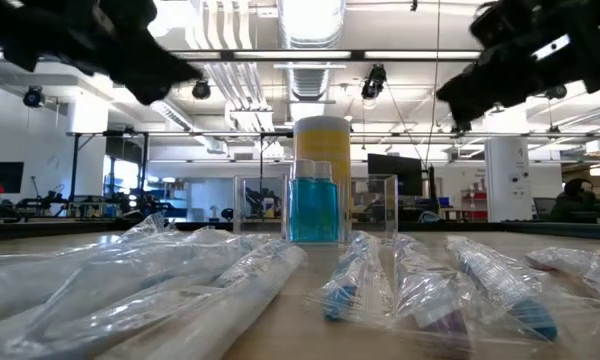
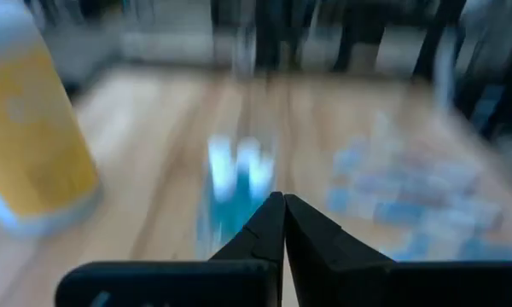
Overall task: Pick & Place toothbrushing station
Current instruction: Put the blue toothbrush into the transparent organizer
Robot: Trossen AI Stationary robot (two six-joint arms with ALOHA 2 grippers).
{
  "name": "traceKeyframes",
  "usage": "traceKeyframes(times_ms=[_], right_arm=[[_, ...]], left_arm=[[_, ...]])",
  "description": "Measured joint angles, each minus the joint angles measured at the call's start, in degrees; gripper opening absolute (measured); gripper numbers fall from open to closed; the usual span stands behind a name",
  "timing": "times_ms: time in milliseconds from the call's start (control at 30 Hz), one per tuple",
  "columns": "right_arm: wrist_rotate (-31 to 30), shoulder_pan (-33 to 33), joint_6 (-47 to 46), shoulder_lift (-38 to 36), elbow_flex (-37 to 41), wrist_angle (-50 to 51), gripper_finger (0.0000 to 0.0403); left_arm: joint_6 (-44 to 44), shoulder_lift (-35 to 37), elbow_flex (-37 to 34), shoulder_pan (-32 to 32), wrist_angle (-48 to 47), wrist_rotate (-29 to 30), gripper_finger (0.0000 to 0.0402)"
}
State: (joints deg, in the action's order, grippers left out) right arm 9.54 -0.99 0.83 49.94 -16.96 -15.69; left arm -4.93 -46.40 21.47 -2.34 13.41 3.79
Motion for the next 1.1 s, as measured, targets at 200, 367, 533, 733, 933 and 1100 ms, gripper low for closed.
traceKeyframes(times_ms=[200,367,533,733,933,1100], right_arm=[[-0.48,-2.35,-2.15,-18.79,6.56,0.36,0.0008],[-0.63,-5.53,-2.34,-30.16,7.9,2.16,0.0008],[-0.66,-7.53,-3.5,-37.54,8.21,4.34,0.0008],[-0.6,-7.54,-4.71,-41.05,11.15,4.86,0.0008],[-0.61,-7.54,-2.36,-43.44,14.76,4.51,0.0008],[-0.65,-7.54,0.44,-43.82,16.46,4.6,0.0008]], left_arm=[[-1.71,11.29,-6.77,0.73,3.28,0.14,0.0007],[-1.49,14.61,-8.94,0.76,3.08,0.06,0.0005],[-1.53,16.11,-10.05,0.72,3.22,-0.02,0.0012],[-1.1,18.44,-12.98,0.63,4.03,-4.35,0.0005],[-2.56,20.44,-14.11,0.63,4.59,-6.4,0.001],[0.13,22.64,-14.1,0.63,4.66,-13.58,0.0007]])
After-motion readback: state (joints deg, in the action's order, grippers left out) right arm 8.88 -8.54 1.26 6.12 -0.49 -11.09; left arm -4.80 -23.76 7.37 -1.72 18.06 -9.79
